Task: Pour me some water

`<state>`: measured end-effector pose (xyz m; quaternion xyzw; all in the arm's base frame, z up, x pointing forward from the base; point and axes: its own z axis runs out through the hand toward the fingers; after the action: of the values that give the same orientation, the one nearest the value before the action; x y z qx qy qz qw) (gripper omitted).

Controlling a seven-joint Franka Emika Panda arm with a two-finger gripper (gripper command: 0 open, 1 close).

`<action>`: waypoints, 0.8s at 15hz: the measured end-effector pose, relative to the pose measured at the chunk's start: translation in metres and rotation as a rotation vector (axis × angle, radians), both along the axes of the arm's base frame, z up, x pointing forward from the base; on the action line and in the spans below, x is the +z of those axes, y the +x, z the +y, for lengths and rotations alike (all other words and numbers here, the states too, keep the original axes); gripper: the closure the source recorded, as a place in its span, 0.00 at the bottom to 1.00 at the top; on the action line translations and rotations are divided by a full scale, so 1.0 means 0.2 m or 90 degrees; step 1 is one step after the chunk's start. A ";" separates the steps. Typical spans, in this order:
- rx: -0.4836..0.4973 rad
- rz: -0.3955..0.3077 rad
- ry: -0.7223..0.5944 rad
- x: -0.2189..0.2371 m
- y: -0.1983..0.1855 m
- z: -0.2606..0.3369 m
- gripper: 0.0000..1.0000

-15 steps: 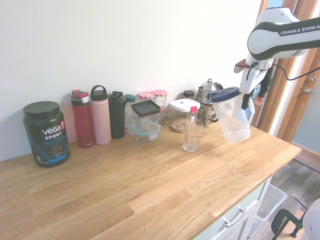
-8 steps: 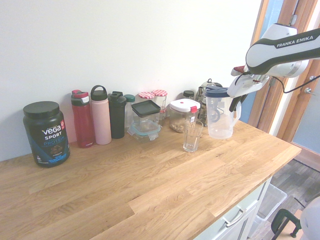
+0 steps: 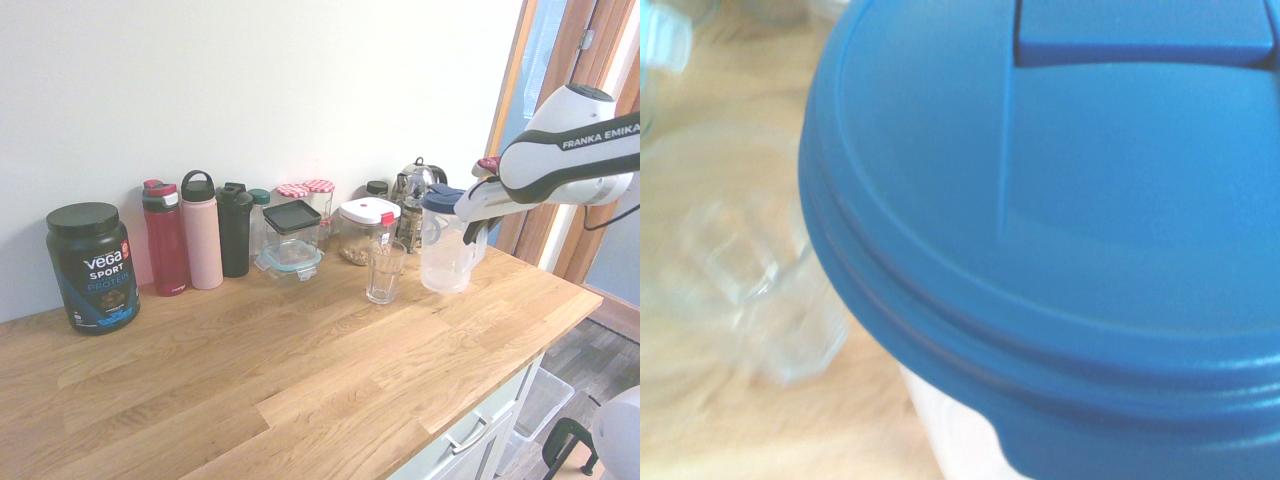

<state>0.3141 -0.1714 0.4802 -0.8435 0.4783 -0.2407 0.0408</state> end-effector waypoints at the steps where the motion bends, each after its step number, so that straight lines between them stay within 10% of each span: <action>1: 0.007 0.000 0.000 0.01 -0.04 0.05 1.00; 12: 0.192 0.006 -0.008 0.18 -0.07 1.27 1.00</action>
<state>0.3004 0.0823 0.5158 -0.9071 0.3452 -0.2307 0.0688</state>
